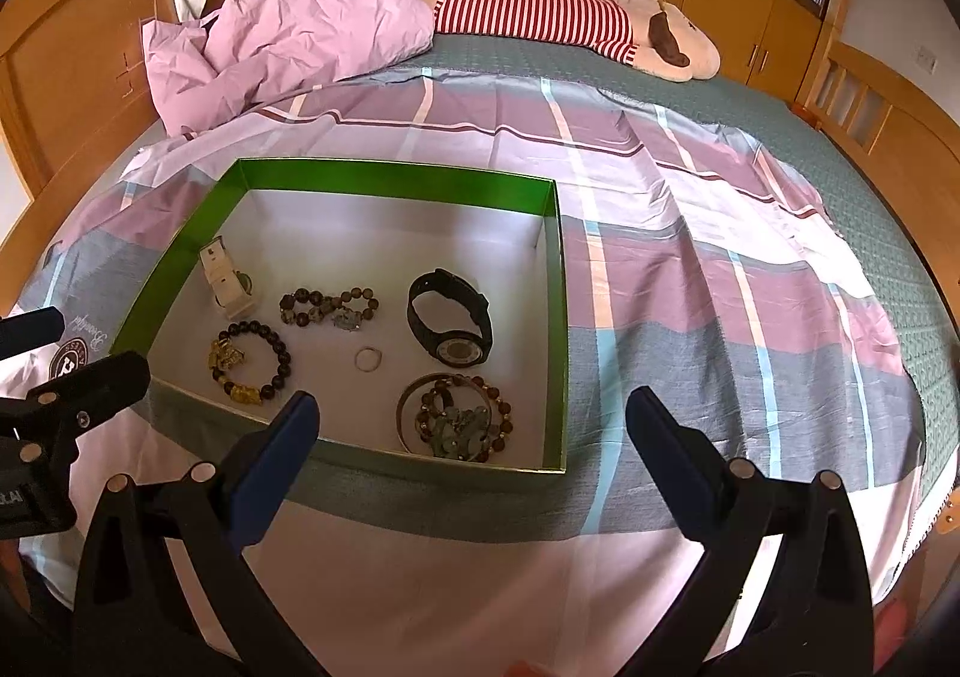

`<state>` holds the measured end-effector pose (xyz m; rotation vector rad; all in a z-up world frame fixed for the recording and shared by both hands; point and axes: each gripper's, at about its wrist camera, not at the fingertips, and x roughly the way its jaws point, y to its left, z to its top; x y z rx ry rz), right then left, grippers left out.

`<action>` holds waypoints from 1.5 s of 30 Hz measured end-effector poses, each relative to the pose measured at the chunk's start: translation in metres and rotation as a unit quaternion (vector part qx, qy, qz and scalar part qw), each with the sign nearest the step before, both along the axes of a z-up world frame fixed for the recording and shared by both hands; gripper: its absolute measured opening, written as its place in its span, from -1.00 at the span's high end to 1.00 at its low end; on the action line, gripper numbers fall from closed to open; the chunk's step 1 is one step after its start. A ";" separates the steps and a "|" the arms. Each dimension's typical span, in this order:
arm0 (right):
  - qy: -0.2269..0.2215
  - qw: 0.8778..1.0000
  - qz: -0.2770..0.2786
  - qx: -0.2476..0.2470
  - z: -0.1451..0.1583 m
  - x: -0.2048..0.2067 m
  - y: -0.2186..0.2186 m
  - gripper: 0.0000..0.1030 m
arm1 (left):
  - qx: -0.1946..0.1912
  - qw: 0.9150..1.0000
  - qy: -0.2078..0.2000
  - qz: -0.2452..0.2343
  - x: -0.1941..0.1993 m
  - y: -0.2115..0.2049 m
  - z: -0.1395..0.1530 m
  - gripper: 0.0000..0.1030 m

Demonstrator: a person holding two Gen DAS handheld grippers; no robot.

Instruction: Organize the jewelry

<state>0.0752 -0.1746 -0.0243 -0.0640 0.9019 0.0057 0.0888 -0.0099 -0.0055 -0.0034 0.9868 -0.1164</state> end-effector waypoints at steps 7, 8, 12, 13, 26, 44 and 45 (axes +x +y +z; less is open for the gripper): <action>0.000 1.000 -0.004 -0.002 0.000 0.001 -0.001 -0.94 | 0.003 1.000 0.002 -0.002 0.001 -0.001 -0.001 -0.92; 0.000 1.000 -0.005 -0.002 0.000 0.001 -0.001 -0.94 | 0.004 1.000 0.002 -0.002 0.001 -0.002 -0.001 -0.92; 0.000 1.000 -0.006 -0.003 0.000 0.001 -0.002 -0.94 | 0.008 1.000 0.003 -0.006 0.004 -0.004 -0.001 -0.92; 0.000 1.000 -0.006 -0.003 0.000 0.001 -0.002 -0.94 | 0.009 1.000 0.004 -0.006 0.004 -0.005 -0.001 -0.92; 0.001 1.000 -0.007 -0.005 -0.003 0.003 -0.002 -0.94 | 0.007 1.000 0.008 -0.016 0.009 -0.009 -0.003 -0.92; 0.006 1.000 -0.006 -0.007 -0.010 0.004 -0.002 -0.94 | 0.007 1.000 0.014 -0.023 0.012 -0.014 -0.007 -0.92; 0.007 1.000 -0.006 -0.007 -0.010 0.003 -0.002 -0.94 | 0.009 1.000 0.014 -0.023 0.012 -0.015 -0.007 -0.92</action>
